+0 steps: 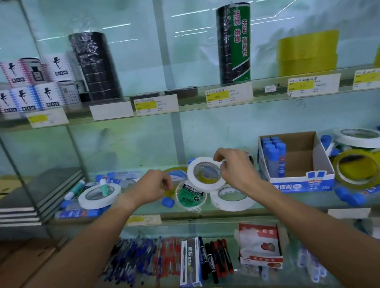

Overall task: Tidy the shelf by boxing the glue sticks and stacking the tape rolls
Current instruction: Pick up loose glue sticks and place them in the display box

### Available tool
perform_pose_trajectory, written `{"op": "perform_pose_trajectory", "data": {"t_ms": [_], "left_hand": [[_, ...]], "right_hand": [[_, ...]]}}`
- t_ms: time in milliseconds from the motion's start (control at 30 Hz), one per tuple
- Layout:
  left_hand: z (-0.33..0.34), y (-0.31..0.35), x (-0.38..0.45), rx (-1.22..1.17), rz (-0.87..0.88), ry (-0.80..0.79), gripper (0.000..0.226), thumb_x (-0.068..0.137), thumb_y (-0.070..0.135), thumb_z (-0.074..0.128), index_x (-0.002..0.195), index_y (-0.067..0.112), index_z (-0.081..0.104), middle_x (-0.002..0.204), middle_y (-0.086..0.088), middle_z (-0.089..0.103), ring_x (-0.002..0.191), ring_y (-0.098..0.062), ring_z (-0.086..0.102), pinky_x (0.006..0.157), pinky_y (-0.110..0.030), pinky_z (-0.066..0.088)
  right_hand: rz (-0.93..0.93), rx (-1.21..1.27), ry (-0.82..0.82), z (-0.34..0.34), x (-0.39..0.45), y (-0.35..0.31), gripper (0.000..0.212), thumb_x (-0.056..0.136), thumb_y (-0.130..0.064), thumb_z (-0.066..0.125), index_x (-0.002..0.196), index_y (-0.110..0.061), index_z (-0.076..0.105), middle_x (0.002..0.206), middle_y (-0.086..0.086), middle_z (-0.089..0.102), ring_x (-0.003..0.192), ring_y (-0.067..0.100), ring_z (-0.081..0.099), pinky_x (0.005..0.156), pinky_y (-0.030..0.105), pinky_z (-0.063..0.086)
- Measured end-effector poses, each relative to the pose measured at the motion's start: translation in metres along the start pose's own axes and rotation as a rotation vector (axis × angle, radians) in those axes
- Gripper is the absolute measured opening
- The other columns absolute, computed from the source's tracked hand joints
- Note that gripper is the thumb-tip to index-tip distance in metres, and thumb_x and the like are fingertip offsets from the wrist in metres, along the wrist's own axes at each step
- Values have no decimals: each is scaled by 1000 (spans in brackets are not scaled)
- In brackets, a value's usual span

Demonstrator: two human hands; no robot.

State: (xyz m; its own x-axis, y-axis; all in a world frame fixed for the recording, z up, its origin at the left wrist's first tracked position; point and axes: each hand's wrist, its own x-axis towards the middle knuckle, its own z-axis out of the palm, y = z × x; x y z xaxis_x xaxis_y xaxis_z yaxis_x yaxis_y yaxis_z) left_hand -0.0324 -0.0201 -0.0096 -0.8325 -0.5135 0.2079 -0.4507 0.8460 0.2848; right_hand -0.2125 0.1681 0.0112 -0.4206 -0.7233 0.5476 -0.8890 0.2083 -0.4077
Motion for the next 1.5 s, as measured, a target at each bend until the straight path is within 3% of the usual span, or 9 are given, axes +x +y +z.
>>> {"op": "perform_pose_trajectory", "data": {"t_ms": [200, 433, 700, 800, 1000, 1167, 1267, 1367, 1500], "left_hand": [[12, -12, -19, 250, 85, -57, 44, 76, -1, 53, 106, 25, 70, 106, 7, 64, 96, -15, 59, 73, -25, 46], [15, -31, -22, 349, 224, -5, 35, 79, 21, 72, 112, 25, 63, 118, 5, 58, 105, -17, 56, 87, -34, 47], [-13, -35, -29, -193, 129, 353, 24, 91, 15, 63, 111, 27, 58, 103, 5, 66, 93, -5, 59, 81, -29, 45], [-25, -25, -21, -452, 32, 409, 27, 93, 3, 54, 112, 23, 55, 104, -2, 68, 100, -15, 64, 90, -34, 49], [-34, 12, -13, -957, 5, 359, 28, 98, -2, 45, 123, 4, 56, 97, -8, 71, 92, -16, 69, 81, -35, 54], [-21, 54, -8, -1267, 4, 168, 31, 85, 6, 54, 116, 9, 54, 93, -13, 73, 85, -23, 68, 81, -38, 55], [-10, 77, -3, -1284, 31, 119, 28, 96, -4, 43, 123, 3, 48, 95, -23, 67, 83, -27, 66, 94, -51, 48], [1, 98, 3, -1276, 68, 62, 29, 98, -6, 36, 124, 5, 45, 87, -15, 71, 79, -26, 67, 89, -50, 46], [12, 120, 12, -1336, 63, 31, 30, 99, -5, 38, 127, 4, 43, 104, -31, 65, 94, -36, 63, 95, -56, 48]], "right_hand": [[-9, 47, -71, 19, -4, -13, 30, 84, 4, 46, 103, -7, 67, 105, 10, 70, 93, 29, 62, 77, 41, 53], [-13, 52, -88, 29, -9, -16, 32, 84, 5, 44, 102, -7, 69, 106, 11, 70, 95, 31, 64, 79, 42, 54], [15, 120, -75, 32, -8, -12, 33, 86, 4, 44, 100, -11, 70, 104, 7, 71, 88, 27, 64, 75, 38, 55], [30, 188, -55, 38, -5, -14, 28, 88, 0, 46, 94, -15, 69, 95, 2, 71, 85, 22, 63, 75, 32, 52], [82, 494, -124, 39, -2, -29, 23, 92, -6, 47, 103, -16, 64, 89, -1, 71, 85, 16, 67, 82, 34, 56], [219, 774, -134, 24, 2, -39, 23, 96, -25, 53, 117, -17, 60, 103, 2, 66, 81, 19, 67, 65, 32, 55], [231, 796, -157, 8, 4, -39, 27, 96, -27, 54, 112, -9, 65, 102, 5, 69, 82, 20, 69, 74, 41, 58], [237, 807, -162, -6, 4, -29, 26, 97, -23, 55, 102, 0, 67, 85, 10, 67, 77, 26, 66, 70, 40, 57], [261, 772, -134, -22, 1, -10, 24, 96, -22, 57, 98, -1, 67, 88, 20, 67, 81, 30, 65, 78, 47, 57]]}}
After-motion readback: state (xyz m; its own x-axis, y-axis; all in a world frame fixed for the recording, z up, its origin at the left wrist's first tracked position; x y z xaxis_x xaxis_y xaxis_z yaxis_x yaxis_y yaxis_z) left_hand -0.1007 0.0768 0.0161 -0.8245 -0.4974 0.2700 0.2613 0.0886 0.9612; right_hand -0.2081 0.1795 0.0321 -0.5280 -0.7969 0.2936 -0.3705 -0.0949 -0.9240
